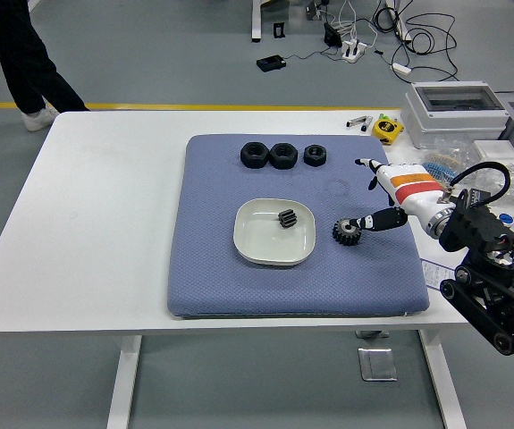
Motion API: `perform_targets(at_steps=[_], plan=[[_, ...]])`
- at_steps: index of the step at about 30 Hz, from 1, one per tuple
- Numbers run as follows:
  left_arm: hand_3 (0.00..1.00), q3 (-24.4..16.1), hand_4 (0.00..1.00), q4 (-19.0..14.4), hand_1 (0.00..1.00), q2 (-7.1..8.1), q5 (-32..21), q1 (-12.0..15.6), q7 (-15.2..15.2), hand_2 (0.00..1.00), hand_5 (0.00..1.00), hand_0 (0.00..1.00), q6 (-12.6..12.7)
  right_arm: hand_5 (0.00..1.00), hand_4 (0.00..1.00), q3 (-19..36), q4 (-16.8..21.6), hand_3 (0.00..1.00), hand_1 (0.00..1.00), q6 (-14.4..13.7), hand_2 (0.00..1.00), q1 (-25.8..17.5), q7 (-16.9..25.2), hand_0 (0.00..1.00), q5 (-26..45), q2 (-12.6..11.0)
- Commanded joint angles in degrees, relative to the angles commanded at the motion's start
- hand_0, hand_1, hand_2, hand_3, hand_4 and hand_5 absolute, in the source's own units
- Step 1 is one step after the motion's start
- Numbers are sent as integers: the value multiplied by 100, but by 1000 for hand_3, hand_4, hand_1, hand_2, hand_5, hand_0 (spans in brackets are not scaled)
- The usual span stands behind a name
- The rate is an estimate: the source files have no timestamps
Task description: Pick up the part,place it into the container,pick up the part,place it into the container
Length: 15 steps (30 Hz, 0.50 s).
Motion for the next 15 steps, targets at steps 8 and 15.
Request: perform_targets(at_steps=[8, 15], plan=[[633, 63, 633, 4, 579, -13, -115, -17, -31, 721, 601, 519, 4, 407, 998, -449, -8, 862, 282, 40, 540, 5, 1, 204, 84, 22], [633, 138, 630, -1, 580, -25, -221, -21, -60, 723, 601, 521, 20, 405, 990, -776, -338, 703, 263, -37, 476, 182, -64, 185, 74, 243]])
